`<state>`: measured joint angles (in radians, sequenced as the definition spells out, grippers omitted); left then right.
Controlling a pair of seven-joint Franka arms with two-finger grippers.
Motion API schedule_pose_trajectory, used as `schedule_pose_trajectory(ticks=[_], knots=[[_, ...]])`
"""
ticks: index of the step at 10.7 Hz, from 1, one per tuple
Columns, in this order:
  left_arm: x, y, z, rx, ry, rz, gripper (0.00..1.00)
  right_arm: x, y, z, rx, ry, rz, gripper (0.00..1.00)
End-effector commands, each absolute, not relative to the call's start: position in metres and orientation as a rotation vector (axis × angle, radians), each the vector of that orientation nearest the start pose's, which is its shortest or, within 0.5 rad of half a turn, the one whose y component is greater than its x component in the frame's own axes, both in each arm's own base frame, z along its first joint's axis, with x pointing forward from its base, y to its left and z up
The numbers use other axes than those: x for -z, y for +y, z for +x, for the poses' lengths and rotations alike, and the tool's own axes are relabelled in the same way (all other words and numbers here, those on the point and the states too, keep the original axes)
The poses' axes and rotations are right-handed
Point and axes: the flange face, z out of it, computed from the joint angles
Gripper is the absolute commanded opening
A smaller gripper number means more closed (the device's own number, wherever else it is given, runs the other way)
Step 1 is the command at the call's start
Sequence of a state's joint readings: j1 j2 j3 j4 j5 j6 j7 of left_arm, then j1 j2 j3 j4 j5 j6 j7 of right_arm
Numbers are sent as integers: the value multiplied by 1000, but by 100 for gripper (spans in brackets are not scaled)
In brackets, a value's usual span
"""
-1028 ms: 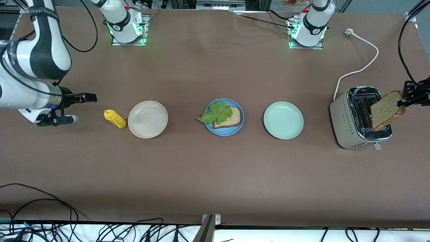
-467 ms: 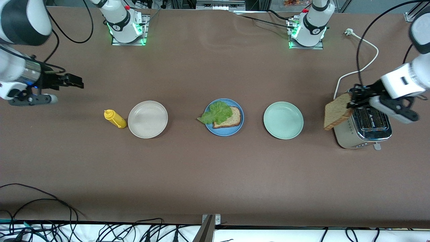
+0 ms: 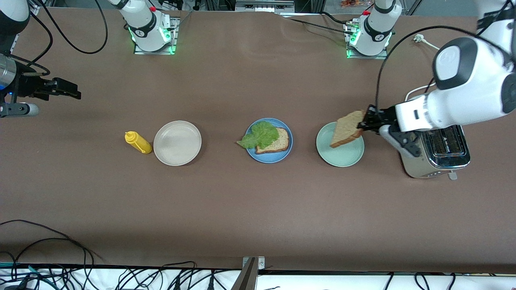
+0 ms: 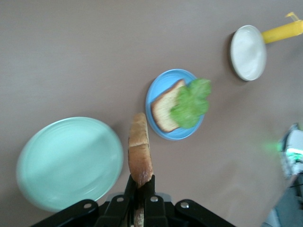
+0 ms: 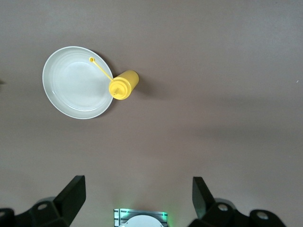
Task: Make sandwich in blue plate with both arms
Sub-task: 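Carry the toast over the blue plate with the left gripper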
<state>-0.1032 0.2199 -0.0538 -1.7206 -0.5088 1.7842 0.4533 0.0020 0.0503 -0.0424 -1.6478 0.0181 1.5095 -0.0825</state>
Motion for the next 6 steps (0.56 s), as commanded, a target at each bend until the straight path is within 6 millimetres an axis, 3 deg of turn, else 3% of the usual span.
schedule_pose_trajectory(ticks=[1, 6], knots=[[-423, -190, 612, 66, -545, 2420, 0, -571, -19, 561, -268, -52, -3115, 100], [-365, -252, 614, 51, -379, 2265, 0, -588, -19, 564, -196, -36, -3138, 100]])
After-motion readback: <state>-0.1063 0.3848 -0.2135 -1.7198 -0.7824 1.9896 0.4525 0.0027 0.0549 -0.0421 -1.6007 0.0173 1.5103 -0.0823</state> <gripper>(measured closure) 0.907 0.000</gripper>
